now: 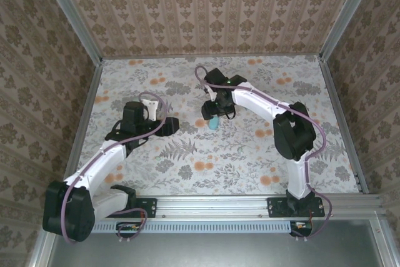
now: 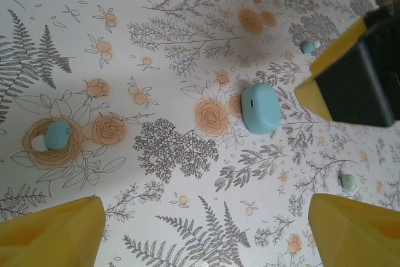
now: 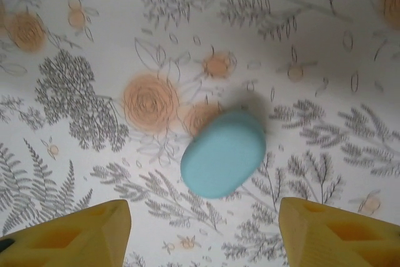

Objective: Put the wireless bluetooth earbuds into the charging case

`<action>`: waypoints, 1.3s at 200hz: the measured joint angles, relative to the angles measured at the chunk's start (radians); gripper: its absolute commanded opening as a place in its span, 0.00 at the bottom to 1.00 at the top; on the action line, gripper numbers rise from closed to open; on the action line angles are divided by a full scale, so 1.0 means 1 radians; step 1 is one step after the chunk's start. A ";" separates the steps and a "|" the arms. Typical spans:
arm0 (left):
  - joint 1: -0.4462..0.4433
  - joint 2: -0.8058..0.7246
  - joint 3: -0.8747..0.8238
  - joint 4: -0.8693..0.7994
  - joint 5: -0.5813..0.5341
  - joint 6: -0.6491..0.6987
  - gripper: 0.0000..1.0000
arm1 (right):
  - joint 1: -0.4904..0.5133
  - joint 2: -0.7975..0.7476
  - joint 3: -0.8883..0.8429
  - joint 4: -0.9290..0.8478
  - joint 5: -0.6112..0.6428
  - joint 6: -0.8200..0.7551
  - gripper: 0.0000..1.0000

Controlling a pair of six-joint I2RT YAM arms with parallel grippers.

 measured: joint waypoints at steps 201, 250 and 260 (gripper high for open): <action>0.000 0.088 -0.024 0.061 0.041 -0.005 0.87 | -0.001 0.218 0.085 -0.038 -0.002 -0.054 0.49; 0.000 0.084 -0.030 0.068 0.039 -0.023 0.87 | -0.003 0.183 0.029 0.010 -0.042 0.053 0.33; -0.001 0.072 -0.043 0.081 0.035 -0.037 0.88 | -0.004 0.153 -0.019 0.045 -0.074 0.097 0.33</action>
